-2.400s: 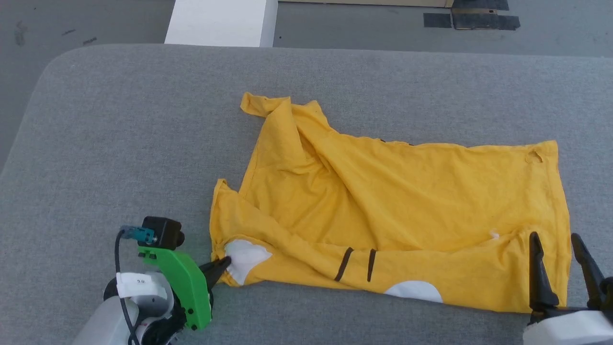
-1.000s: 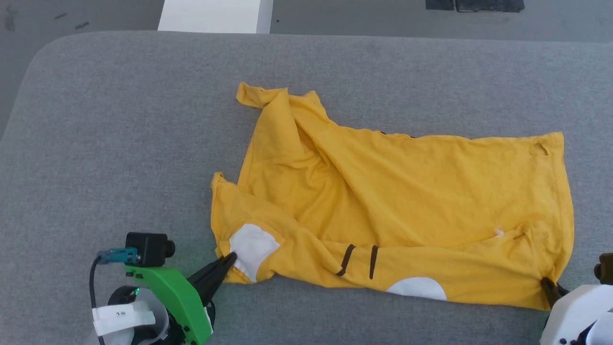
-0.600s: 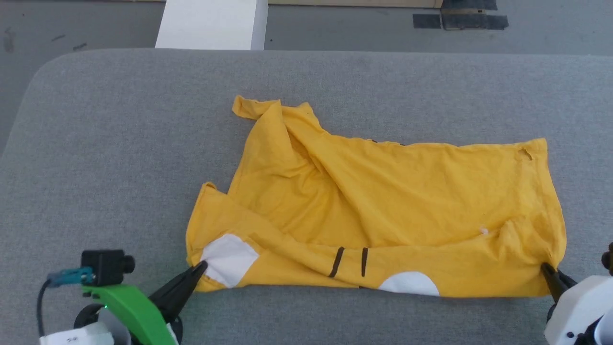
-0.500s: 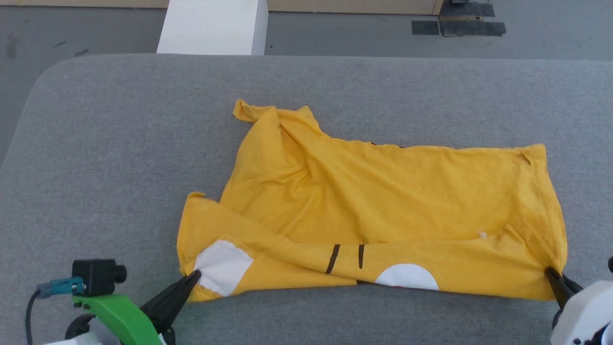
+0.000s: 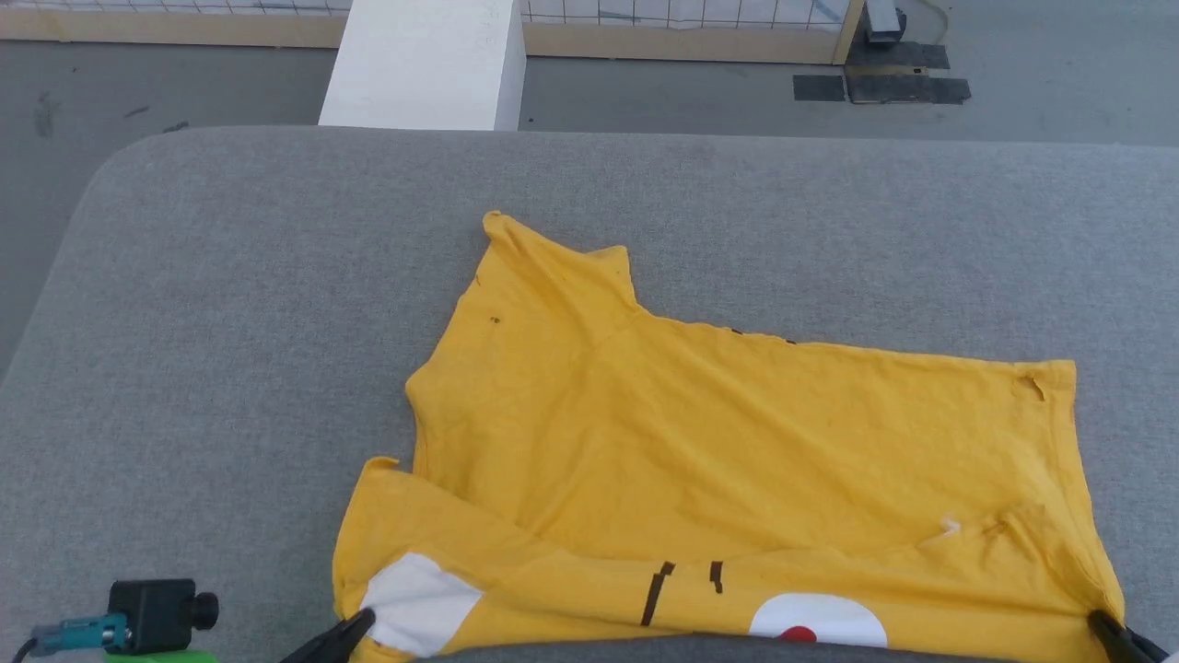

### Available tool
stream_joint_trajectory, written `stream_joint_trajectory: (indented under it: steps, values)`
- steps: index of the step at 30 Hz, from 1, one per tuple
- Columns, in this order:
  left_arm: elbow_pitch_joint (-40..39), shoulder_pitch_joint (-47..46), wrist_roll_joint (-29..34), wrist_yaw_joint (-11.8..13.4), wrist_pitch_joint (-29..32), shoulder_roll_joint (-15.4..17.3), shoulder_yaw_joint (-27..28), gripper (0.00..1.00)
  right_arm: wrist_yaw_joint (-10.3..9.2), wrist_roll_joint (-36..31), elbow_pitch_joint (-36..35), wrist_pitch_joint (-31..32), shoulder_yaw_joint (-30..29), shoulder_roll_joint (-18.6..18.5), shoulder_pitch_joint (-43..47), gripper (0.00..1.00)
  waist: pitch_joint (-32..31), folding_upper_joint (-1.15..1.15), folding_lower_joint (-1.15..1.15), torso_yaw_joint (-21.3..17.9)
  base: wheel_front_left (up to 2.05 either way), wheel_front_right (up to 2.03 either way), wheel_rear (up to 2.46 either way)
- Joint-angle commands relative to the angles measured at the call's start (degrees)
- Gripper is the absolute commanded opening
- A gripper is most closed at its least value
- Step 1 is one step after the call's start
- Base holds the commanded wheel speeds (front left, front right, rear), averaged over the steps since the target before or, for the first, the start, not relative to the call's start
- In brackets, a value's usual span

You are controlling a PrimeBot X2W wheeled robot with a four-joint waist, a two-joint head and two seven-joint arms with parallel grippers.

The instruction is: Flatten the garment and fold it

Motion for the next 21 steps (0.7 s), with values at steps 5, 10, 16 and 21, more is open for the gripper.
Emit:
stream_joint_trajectory:
  steps: [5, 10, 16, 21]
  values:
    - [0.7, 1.6, -0.1, 1.4, -0.3, 0.6, 0.7, 0.00, -0.08, 0.3, 0.8, -0.5, 0.6, 0.0, 0.7, 0.00, 0.6, 0.00, 0.00, -0.4, 0.00, 0.00, 0.00]
    - [6.5, -1.3, 0.6, 1.3, -0.2, -1.7, -1.4, 0.00, -0.08, -1.4, 4.9, -2.7, 4.6, 0.0, -0.7, 0.00, 1.4, 0.00, 0.00, -0.7, 0.00, 0.00, 0.00]
    - [15.2, -7.5, 2.3, 0.1, 0.3, -5.0, -4.7, 0.00, -0.08, -2.5, 11.1, -6.2, 7.4, 0.0, -3.1, 0.00, 2.0, 0.00, 0.00, -0.7, 0.00, 0.00, 0.00]
    - [19.3, -10.6, 3.3, -0.7, -0.3, -6.2, -5.4, 1.00, -0.08, -3.2, 13.9, -8.0, 8.1, 0.0, -4.3, 0.39, 2.1, 0.00, 0.00, -0.8, 0.00, 0.00, 0.00]
